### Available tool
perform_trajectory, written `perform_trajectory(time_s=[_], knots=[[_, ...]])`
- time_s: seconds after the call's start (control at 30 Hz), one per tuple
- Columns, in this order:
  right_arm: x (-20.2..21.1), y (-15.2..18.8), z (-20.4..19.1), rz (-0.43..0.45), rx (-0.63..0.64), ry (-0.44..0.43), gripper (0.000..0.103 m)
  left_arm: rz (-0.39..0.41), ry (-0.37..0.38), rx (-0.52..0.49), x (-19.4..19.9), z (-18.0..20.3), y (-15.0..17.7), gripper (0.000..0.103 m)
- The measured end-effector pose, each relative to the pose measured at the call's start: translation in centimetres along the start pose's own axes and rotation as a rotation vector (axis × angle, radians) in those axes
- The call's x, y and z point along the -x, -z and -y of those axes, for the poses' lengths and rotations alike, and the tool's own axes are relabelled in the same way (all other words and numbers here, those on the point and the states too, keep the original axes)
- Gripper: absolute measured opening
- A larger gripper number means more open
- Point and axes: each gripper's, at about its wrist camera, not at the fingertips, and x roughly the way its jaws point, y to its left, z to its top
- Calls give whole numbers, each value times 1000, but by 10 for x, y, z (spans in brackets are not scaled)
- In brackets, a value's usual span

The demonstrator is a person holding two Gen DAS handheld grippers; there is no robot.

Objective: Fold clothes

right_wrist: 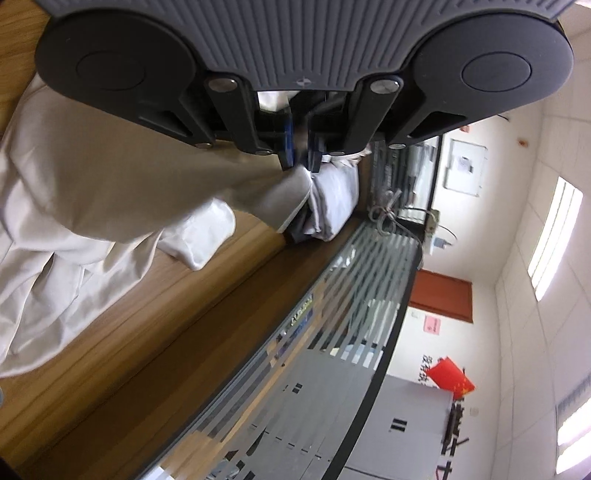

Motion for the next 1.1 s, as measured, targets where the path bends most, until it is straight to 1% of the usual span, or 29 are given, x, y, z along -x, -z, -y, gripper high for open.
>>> perform_trajectory(time_s=[0.03,0.07,0.13,0.2,0.33,0.4,0.47,0.57,0.63,0.73,0.77,0.8,0.83,0.87,0.93,1.0,1.03,1.1], knots=[[0,0,-1,-2,15,10,14,4,-34,14,2,-7,0,16],[3,-2,0,4,30,28,22,8,-67,29,4,-15,0,14],[12,-5,4,18,53,70,28,15,-136,63,10,-34,1,13],[22,-6,9,30,70,122,28,11,-202,109,18,-57,2,13],[37,-5,31,44,108,281,29,9,-302,228,42,-105,8,13],[45,-3,47,43,119,367,29,9,-378,248,54,-123,12,13],[53,0,65,39,117,435,29,7,-456,264,64,-140,17,13],[59,7,87,29,106,511,29,-27,-635,262,73,-159,26,13],[57,12,98,14,115,555,29,-62,-682,283,76,-171,33,13],[50,21,110,-16,137,595,29,-103,-599,352,81,-187,47,16],[44,22,113,-26,147,608,30,-108,-571,363,81,-186,50,21],[38,24,116,-36,156,621,32,-112,-544,370,81,-185,53,32],[32,26,118,-46,166,633,36,-115,-517,378,81,-183,56,39],[26,26,121,-53,175,646,43,-111,-501,376,82,-180,58,49],[15,27,127,-69,189,662,46,-99,-476,366,85,-172,61,52],[4,26,135,-77,181,679,57,-92,-437,372,86,-162,63,62],[0,25,139,-73,177,683,64,-88,-421,378,85,-158,62,63],[-10,22,148,-72,171,689,66,-82,-394,387,82,-151,59,64]])
